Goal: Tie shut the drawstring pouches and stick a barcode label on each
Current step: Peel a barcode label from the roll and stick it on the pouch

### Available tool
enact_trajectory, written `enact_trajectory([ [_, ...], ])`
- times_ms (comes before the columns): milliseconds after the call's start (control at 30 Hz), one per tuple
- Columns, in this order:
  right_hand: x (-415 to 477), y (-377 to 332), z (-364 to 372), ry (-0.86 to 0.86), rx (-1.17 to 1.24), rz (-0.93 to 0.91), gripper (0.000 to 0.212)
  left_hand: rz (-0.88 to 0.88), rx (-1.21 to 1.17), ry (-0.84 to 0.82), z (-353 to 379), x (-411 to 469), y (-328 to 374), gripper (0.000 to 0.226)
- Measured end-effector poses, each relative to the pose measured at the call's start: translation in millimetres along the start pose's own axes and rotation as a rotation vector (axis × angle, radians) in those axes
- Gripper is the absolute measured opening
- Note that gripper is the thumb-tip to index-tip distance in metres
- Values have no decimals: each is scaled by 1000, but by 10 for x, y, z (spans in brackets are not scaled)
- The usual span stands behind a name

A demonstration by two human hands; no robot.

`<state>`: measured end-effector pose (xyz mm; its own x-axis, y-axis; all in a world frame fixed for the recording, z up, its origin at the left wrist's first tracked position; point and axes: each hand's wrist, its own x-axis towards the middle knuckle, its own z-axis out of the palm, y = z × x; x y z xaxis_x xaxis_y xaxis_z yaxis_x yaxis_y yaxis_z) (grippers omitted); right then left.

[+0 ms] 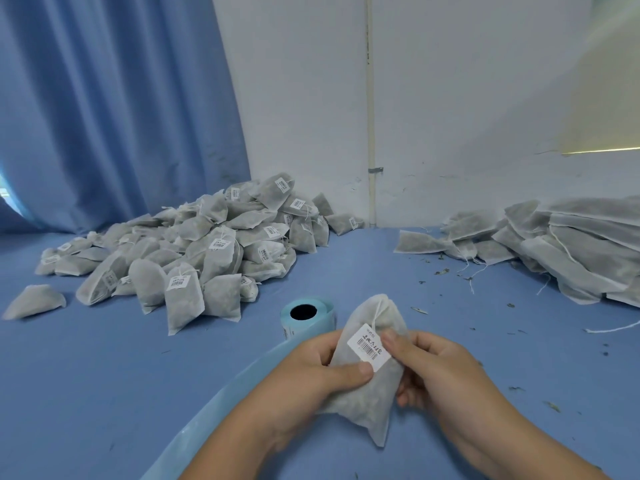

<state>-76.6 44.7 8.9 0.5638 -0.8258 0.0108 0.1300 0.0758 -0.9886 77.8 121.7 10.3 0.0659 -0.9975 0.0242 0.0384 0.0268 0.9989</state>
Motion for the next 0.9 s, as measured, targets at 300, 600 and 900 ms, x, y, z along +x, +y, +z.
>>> enact_trajectory([
  [300,245,-154,364,-294,-258,50,25,126,-131,529,-86,27,134,16],
  [600,1313,-669,1287,-252,158,169,6,96,-109,836,-1103,183,726,13],
  [900,2114,-1169,1608,-112,229,-100,11,113,-101,856,-1372,277,908,13],
])
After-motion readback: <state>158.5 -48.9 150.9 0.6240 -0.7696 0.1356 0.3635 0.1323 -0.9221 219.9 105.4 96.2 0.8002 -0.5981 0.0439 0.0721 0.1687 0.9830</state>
